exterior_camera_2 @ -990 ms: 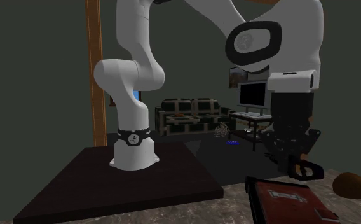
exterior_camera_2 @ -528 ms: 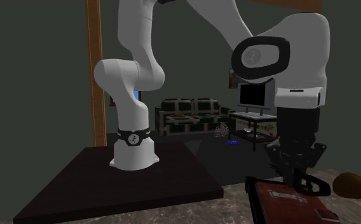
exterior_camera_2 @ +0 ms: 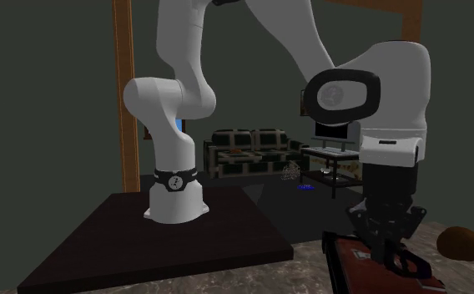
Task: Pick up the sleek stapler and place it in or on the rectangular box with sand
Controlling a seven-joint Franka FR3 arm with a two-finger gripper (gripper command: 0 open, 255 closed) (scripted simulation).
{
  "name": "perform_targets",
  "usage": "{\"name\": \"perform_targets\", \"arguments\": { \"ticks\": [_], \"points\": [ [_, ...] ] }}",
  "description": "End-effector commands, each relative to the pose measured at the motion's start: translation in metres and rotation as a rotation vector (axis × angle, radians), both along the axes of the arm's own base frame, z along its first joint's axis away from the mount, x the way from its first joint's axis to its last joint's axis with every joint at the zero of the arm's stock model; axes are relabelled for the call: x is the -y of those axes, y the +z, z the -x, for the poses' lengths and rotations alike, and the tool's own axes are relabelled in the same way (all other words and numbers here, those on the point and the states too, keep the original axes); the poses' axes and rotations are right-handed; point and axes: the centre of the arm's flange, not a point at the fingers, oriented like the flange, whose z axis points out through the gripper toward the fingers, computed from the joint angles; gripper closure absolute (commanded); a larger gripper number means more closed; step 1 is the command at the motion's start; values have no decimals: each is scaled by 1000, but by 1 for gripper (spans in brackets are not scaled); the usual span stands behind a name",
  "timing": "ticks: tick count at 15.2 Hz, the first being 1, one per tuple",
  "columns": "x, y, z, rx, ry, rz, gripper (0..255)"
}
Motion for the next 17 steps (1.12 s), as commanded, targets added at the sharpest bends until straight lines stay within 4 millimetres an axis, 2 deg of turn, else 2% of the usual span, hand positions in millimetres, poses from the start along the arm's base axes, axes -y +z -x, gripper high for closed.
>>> {"name": "perform_targets", "arguments": {
  "ticks": [1,5,6,11,15,17],
  "points": [
    [-1,-1,0,0,0,0,255],
    [-1,-1,0,0,0,0,255],
    [-1,-1,0,0,0,0,0],
    [-1,-1,0,0,0,0,0],
    [0,49,0,0,0,0,0],
    [0,49,0,0,0,0,0]
  ]
}}
